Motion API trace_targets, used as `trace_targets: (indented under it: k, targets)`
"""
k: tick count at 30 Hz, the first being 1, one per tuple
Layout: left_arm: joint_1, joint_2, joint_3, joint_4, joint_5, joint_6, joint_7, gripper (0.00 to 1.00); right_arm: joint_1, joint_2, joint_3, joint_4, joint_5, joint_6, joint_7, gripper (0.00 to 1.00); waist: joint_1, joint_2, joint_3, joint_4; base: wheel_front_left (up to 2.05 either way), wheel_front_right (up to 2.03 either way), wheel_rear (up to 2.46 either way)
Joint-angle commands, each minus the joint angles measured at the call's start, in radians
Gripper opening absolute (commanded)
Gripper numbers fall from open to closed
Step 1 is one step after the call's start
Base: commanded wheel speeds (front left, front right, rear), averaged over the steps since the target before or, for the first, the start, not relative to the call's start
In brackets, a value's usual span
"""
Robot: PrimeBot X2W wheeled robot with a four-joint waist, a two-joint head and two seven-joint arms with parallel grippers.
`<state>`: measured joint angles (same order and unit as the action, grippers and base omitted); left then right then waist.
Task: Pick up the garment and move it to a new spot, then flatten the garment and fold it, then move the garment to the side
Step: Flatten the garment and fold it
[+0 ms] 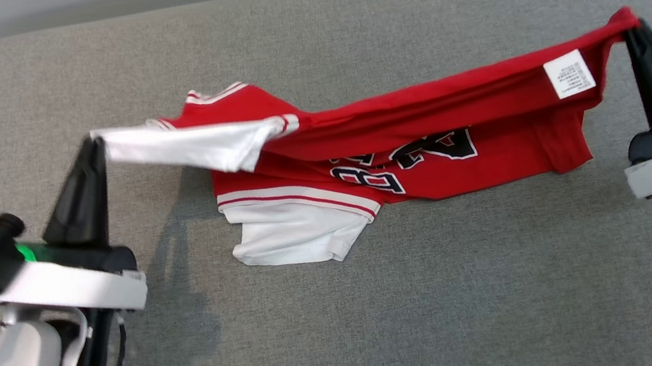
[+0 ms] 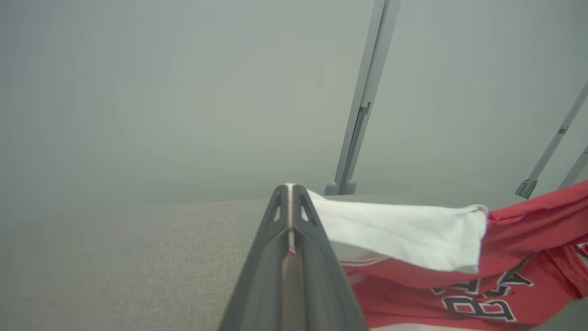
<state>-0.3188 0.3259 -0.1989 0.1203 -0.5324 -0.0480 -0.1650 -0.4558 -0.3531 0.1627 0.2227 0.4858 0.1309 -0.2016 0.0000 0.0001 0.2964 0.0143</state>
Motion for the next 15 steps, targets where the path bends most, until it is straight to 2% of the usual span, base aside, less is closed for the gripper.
trace_targets:
  k: [1, 9, 15]
  targets:
    - [-0.020, 0.006, 0.012, -0.028, -0.003, 0.008, -0.004, 0.00, 0.007, -0.008, -0.010, -0.022, 0.004, 0.000, 0.008, 0.00, 0.0000, -0.0001, -0.010, -0.001, 0.00, 0.00, 0.00]
    - [-0.166, 0.058, 0.089, -0.345, 0.010, 0.053, 0.022, 0.00, -0.021, -0.031, -0.085, -0.302, 0.032, 0.000, 0.115, 0.00, 0.0000, -0.0001, -0.059, 0.002, 0.00, 0.00, 0.00]
    - [-0.345, 0.112, 0.092, -0.460, 0.054, 0.056, 0.095, 0.00, -0.069, -0.036, -0.144, -0.437, 0.047, 0.000, 0.194, 0.00, 0.0000, -0.0001, -0.086, -0.006, 0.00, 0.00, 0.00]
